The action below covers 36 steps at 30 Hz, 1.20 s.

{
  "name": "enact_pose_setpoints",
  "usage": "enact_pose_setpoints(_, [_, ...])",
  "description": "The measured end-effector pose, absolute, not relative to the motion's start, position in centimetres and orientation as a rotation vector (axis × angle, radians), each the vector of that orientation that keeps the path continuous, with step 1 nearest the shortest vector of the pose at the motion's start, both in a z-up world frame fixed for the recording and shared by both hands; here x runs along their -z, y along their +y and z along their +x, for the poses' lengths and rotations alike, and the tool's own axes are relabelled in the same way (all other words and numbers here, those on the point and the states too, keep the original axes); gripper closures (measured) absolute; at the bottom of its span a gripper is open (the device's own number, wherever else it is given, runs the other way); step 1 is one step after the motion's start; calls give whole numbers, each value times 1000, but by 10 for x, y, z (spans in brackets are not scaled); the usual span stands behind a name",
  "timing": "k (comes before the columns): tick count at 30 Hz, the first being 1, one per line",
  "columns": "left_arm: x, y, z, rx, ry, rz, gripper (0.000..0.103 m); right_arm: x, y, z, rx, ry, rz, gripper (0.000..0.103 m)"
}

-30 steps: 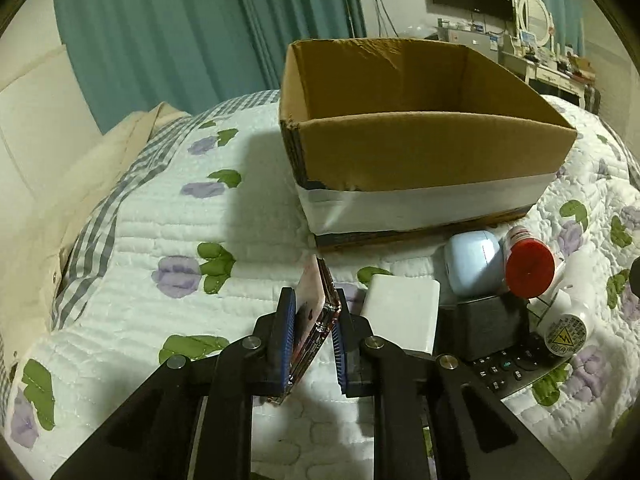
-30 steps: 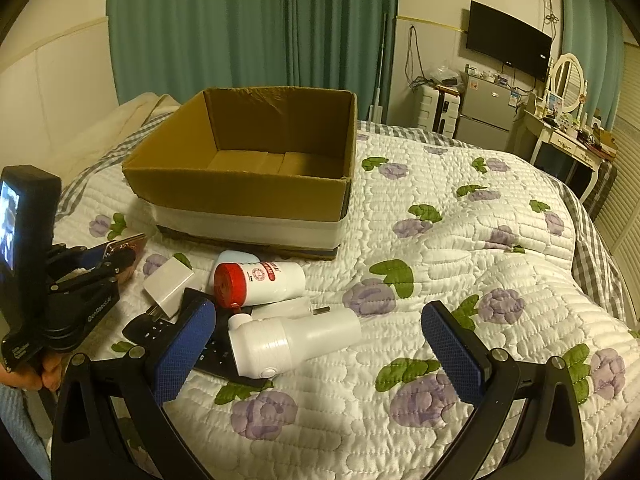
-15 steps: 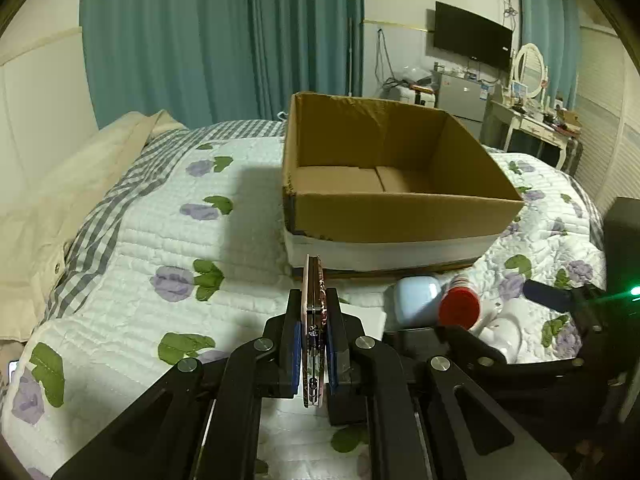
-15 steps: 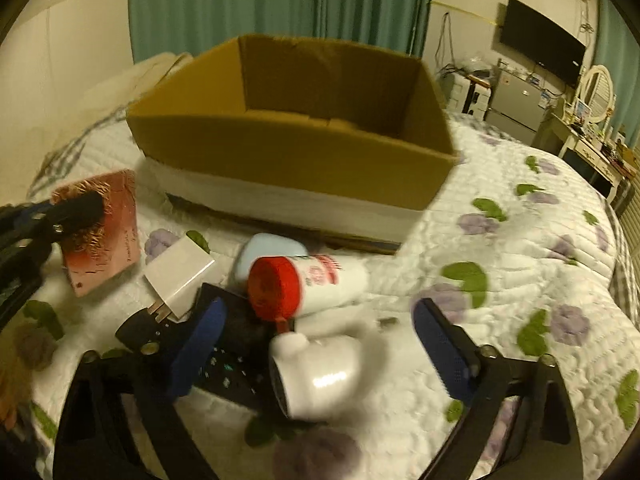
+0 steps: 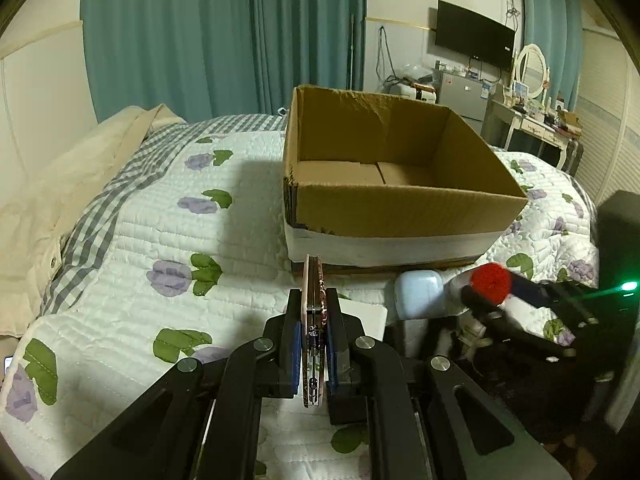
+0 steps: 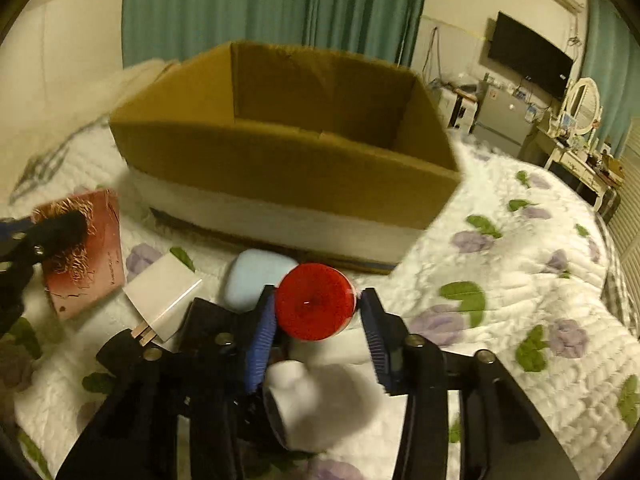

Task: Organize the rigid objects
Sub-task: 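Grasp the red-capped white bottle with the right gripper while the left holds the card, then carry card and bottle over the box and open both grippers to drop them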

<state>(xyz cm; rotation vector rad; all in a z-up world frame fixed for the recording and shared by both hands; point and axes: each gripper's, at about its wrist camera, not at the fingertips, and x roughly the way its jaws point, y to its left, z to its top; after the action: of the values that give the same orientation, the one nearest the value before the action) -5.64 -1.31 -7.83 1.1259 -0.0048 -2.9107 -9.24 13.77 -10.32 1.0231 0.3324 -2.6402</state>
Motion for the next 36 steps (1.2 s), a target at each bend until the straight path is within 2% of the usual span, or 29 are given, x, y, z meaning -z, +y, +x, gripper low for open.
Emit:
enact_pose_setpoints(6, [60,-6,-49,2939,15,1083,93,61,161,-71,2638,278,912,67])
enact_pose_setpoints(13, [13,4,-50,3010,87,980,93,-5,171,-60,2655,225,741,67])
enact_pose_setpoints(20, [-25,16,-88,3056,57,893,93,-54,174,-93,2659,147,616,67])
enact_pose_setpoints(26, [-23,22,-142,3042,8,927,93,-59,170,-138,2639,105,633,67])
enact_pose_setpoints(36, [42,22,-205,2940,-90,1124,92,-17,159,-188,2577,119,761,67])
